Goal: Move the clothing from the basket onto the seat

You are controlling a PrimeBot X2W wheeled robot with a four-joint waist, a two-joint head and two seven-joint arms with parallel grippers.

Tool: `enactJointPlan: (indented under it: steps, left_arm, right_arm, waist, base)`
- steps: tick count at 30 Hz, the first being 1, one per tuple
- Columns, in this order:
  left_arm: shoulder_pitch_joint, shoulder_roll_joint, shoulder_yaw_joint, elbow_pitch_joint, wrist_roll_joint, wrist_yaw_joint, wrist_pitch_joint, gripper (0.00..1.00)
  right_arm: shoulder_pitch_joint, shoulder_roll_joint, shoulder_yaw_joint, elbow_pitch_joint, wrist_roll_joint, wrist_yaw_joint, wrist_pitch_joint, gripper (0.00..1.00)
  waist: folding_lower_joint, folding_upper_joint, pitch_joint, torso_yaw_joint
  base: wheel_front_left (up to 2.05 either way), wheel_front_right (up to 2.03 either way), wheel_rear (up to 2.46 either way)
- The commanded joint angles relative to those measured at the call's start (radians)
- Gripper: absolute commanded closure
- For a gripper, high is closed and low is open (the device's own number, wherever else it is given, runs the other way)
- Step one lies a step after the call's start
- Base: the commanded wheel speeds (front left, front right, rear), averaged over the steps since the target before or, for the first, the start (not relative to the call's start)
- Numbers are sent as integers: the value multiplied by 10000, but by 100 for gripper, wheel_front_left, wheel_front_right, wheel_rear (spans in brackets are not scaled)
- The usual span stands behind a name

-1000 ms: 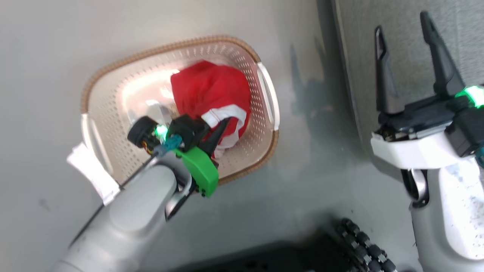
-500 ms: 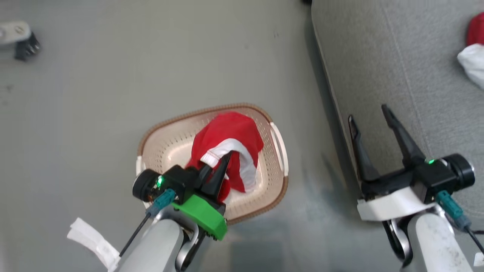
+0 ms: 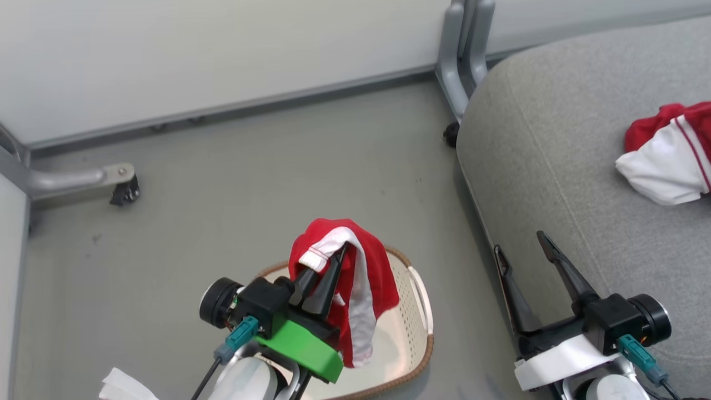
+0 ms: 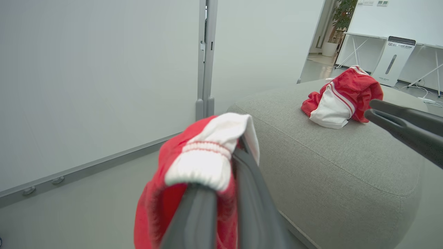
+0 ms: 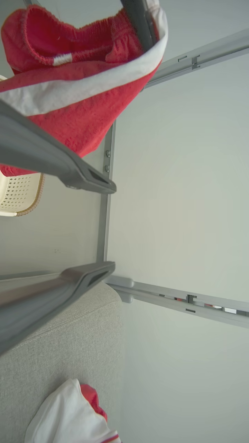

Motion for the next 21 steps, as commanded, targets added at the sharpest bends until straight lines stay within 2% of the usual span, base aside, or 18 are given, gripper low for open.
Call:
enactJointPlan:
  steps: [1, 14, 17, 21]
  left_arm:
    - [150, -16, 84, -150, 127, -23, -6, 100]
    - [-194, -130, -121, -778, 300, -23, -6, 100]
    - [-280, -173, -203, -919, -58, -23, -6, 100]
    - [-522, -182, -488, -1075, 9, -23, -6, 100]
  right_arm:
    - [181, -16, 58, 13, 62, -14, -1, 0]
    - [381, -13, 294, 2, 268, -14, -1, 0]
    - [342, -13, 401, 61, 280, -14, -1, 0]
    - [116, -12, 757, 180, 347, -14, -1, 0]
  waist:
    - [1, 65, -1063, 54]
    - [1, 65, -1251, 47]
    - [1, 65, -1207, 53]
    - [1, 65, -1118, 81]
  base:
    - [0, 0, 0]
    - [0, 0, 0]
    - [0, 0, 0]
    - [0, 0, 0]
